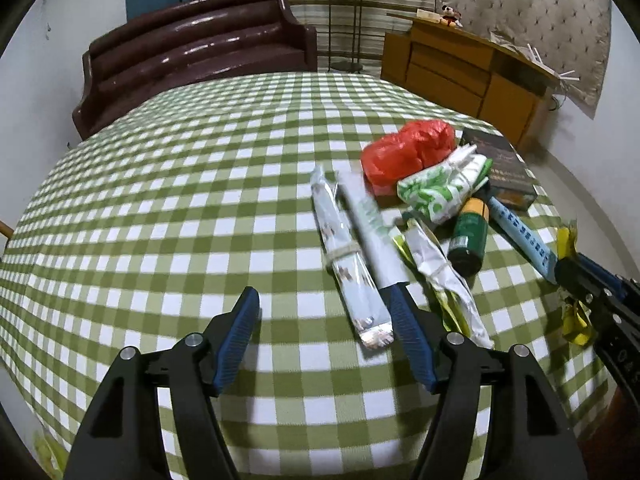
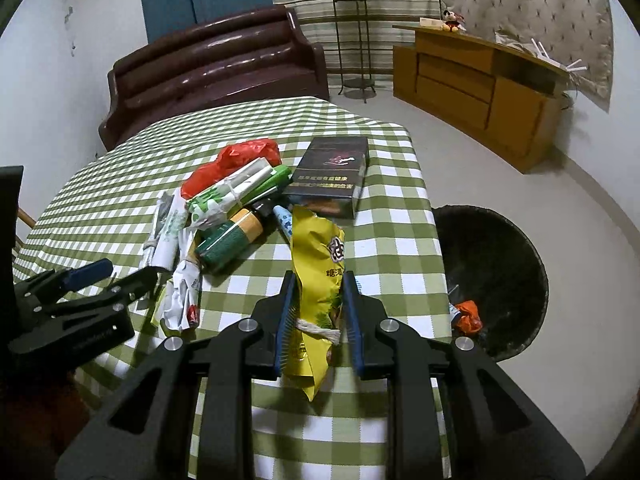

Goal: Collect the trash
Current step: 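Grasp the string-tied rolled white paper with the left tool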

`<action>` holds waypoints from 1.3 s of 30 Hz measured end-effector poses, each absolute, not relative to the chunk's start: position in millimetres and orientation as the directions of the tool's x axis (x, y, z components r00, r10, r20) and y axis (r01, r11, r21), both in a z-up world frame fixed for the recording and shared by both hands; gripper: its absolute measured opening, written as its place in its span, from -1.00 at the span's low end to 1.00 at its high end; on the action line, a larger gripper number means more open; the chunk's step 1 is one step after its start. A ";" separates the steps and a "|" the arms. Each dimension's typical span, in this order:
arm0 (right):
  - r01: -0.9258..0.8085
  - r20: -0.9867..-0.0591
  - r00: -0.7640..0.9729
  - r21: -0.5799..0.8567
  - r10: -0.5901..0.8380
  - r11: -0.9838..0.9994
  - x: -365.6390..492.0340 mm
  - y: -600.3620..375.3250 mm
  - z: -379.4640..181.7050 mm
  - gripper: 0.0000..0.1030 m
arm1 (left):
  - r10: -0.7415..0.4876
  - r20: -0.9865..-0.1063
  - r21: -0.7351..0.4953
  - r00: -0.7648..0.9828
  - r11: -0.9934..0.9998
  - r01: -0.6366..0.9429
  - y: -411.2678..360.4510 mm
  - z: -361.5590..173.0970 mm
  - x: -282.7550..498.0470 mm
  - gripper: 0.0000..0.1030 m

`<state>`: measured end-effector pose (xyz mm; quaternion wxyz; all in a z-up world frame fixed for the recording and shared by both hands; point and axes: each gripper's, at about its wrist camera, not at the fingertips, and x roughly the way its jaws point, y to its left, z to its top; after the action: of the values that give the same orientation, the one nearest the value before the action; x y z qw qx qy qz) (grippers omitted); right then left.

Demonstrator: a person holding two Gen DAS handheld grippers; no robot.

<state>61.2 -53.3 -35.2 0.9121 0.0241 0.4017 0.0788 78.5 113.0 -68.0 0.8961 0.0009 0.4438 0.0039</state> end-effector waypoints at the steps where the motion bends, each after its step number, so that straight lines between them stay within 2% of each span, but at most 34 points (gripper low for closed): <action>1: -0.122 -0.730 0.664 0.108 0.162 0.987 61.8 -54.0 -35.7 -0.56 | 0.015 -0.795 0.012 0.607 1.000 -0.010 113.7 -68.3 80.8 0.28; 17: -0.103 -0.736 0.657 0.127 0.163 0.987 64.9 -63.8 -37.2 -0.56 | 0.018 -0.813 0.001 0.583 1.000 -0.029 136.5 -70.5 89.3 0.28; 19: -0.099 -0.736 0.657 0.127 0.161 0.987 65.4 -64.9 -37.3 -0.56 | 0.009 -0.807 -0.005 0.590 1.000 -0.023 137.1 -69.9 93.8 0.21; 22: -0.097 -0.735 0.659 0.127 0.160 0.987 65.8 -65.6 -36.8 -0.56 | 0.015 -0.799 0.016 0.600 1.000 -0.003 134.9 -69.1 98.4 -0.01; 26: -0.094 -0.736 0.658 0.130 0.160 0.987 66.4 -67.6 -37.9 -0.56 | 0.007 -0.788 0.032 0.616 0.999 0.030 133.9 -68.2 98.0 -0.43; 27: -0.094 -0.736 0.658 0.131 0.160 0.987 66.5 -67.8 -38.0 -0.56 | 0.008 -0.785 0.037 0.619 0.999 0.033 133.6 -68.3 97.6 -0.59; 28: -0.093 -0.736 0.657 0.131 0.160 0.987 66.1 -67.5 -38.0 -0.56 | 0.005 -0.782 0.040 0.623 0.998 0.042 132.9 -68.3 97.2 -0.65; 39: -0.073 -0.718 0.683 0.119 0.136 0.990 64.7 -74.5 -32.0 -0.56 | -0.036 -0.743 -0.004 0.668 0.999 0.050 133.5 -51.6 77.0 -0.68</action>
<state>64.7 -74.5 -32.0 0.9164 0.0404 0.3941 0.0570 77.0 133.5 -51.6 0.9131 0.0085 0.4069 -0.0234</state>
